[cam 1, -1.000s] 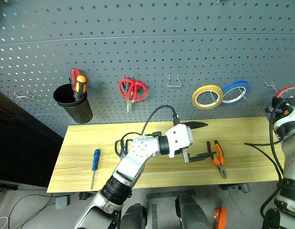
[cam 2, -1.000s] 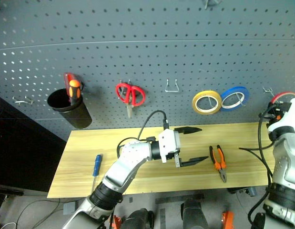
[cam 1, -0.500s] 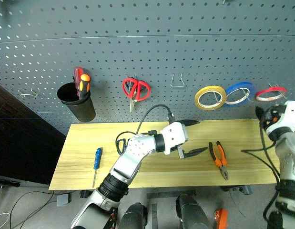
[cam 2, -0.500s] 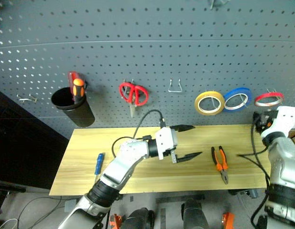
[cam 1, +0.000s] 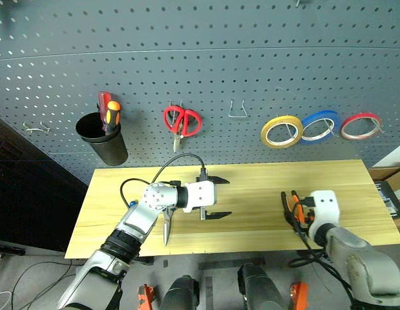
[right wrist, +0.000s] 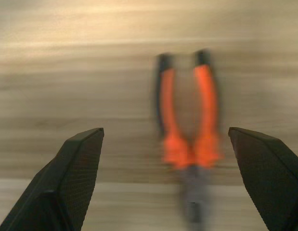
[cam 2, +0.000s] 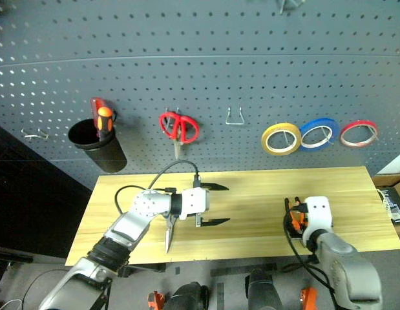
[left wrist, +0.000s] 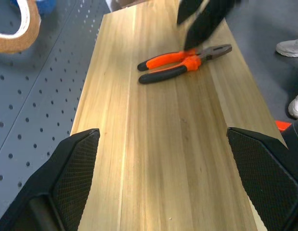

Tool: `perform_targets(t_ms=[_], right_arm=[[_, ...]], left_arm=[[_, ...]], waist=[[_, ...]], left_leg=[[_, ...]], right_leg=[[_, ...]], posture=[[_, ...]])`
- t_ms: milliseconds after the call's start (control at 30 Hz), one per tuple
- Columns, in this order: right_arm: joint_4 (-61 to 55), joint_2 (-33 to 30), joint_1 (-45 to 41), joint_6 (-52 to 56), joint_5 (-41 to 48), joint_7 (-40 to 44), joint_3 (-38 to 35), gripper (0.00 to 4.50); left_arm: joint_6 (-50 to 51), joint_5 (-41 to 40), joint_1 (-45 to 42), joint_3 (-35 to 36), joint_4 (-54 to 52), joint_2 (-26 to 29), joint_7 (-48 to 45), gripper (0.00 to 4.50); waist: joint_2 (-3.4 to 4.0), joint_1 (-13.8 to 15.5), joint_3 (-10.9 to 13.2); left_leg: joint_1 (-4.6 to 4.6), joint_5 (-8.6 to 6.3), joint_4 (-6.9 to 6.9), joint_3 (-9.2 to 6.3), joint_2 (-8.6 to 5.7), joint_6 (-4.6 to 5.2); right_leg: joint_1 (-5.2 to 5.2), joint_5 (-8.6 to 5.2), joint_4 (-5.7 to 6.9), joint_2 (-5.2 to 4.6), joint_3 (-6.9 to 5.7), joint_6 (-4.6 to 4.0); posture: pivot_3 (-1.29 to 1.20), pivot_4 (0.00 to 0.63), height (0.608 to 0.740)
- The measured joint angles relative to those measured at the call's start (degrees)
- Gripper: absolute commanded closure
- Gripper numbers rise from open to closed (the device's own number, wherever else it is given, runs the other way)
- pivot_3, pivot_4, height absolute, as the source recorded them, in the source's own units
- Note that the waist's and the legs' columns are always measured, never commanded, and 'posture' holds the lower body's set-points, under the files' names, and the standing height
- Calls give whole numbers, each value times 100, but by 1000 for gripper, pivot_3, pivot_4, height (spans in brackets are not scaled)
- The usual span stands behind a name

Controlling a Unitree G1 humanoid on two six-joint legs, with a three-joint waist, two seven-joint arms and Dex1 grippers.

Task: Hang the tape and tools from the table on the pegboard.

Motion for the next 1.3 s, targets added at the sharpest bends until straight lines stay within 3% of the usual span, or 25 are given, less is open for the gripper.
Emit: perform_targets(t_ms=[300,800,900,1033,1233,1300], right_arm=[[1631,-313,-601,-733,-692,118,498,38],[2657,-696,-1124,-874,-672,1113,538,38],[2887,-791,-1230,-948,-691,1306,598,614],[3042,-891,-1326,-997,-737,1480,749,1801],[2607,-744,-1089,-1185,-1123,1160,953,1870],[1959,-498,-773,-1176,-1252,877,1020,1871]], left_arm=[[3,75,173,-17,-151,-84,-12,0],[43,173,310,-16,-256,-141,37,0],[54,177,346,-15,-258,-151,64,0],[85,173,392,-12,-259,-152,109,0],[631,-436,886,405,-664,-268,257,0],[1068,-777,1191,702,-997,-231,357,0]], waist=[[-1,4,-1],[-29,12,-24],[-48,17,-40],[-71,20,-62],[-71,18,-80],[-68,7,-81]], left_leg=[[-1,0,-3,-2,5,0],[4,0,1,-1,4,0],[4,0,1,-1,4,0],[4,0,1,-4,4,0],[2,0,-1,-4,11,-1],[-2,0,-6,-4,16,-2]], right_leg=[[-6,0,5,0,-4,0],[-1,0,9,0,-4,0],[0,0,9,0,-4,0],[0,0,9,-2,-5,0],[-8,0,10,-14,-2,-1],[-19,0,15,-12,0,-1]], posture=[[-98,212,740],[-92,206,740],[-93,203,740],[-92,201,740],[-88,203,740],[-84,203,740]])
